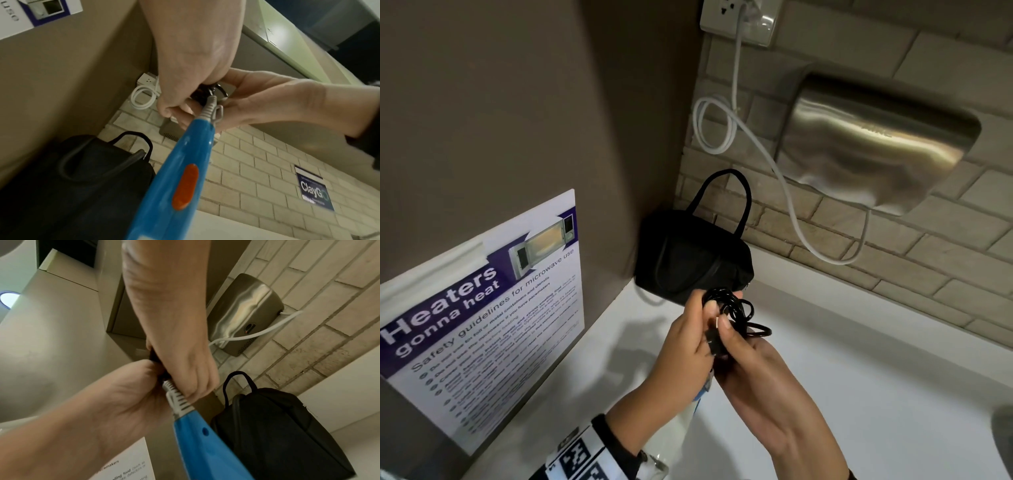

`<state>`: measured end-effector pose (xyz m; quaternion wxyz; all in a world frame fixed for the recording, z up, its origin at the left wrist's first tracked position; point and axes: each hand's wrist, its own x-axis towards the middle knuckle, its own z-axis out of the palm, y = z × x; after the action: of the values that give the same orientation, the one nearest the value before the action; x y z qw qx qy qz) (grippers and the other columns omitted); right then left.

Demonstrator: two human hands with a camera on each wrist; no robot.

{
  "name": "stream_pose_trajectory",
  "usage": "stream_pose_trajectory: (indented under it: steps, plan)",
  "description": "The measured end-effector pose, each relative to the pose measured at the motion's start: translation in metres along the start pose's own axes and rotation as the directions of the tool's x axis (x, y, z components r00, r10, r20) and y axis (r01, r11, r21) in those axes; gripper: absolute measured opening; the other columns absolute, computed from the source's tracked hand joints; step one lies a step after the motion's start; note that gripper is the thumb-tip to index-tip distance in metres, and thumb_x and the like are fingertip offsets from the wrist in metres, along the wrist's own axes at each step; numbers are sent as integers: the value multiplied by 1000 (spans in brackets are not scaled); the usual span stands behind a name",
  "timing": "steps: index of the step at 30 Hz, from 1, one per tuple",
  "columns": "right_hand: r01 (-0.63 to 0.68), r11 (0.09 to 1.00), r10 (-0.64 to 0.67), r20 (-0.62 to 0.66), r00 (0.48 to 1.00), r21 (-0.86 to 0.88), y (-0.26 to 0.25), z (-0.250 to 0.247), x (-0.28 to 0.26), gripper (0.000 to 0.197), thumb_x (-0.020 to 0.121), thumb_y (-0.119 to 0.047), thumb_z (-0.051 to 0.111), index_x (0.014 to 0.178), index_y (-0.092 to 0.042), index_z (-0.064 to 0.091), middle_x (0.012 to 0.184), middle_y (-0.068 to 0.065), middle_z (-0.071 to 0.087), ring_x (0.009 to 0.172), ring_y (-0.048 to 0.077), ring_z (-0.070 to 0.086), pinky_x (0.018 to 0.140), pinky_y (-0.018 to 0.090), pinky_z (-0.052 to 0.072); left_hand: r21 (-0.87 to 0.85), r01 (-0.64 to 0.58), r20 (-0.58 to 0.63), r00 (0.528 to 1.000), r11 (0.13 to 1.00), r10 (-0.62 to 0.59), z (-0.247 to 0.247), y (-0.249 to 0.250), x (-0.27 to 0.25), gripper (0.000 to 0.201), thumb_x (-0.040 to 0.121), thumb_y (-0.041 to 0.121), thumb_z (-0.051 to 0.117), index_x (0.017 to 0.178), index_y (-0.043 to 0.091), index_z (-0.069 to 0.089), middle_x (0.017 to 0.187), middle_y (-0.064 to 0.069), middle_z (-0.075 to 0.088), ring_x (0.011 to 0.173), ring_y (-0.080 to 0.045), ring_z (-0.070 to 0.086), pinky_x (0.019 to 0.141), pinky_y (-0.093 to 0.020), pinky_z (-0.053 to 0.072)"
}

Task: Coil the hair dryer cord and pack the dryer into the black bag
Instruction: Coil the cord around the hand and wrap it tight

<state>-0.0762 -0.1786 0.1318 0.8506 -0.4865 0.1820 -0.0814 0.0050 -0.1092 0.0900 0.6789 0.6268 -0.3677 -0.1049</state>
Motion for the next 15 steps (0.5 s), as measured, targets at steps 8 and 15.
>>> stream_pose_trajectory:
  steps: [8,15]
  plan:
    - [35,992,-28,61,998,-119,2,-13,-6,32,94,7,43,119,-5,58,117,11,68,110,21,63,99,33,48,43,82,-57,995,996,-79,-4,7,4,25,100,34,31,95,20,52,82,-6,66,76,-13,63,70,-26,51]
    - [173,878,-156,76,985,-446,12,-22,-20,39,95,-3,50,127,-25,55,106,-1,73,70,12,66,69,25,54,-647,369,76,902,667,-425,-17,10,22,38,103,27,31,118,-2,52,115,-18,69,109,-32,65,99,-44,50]
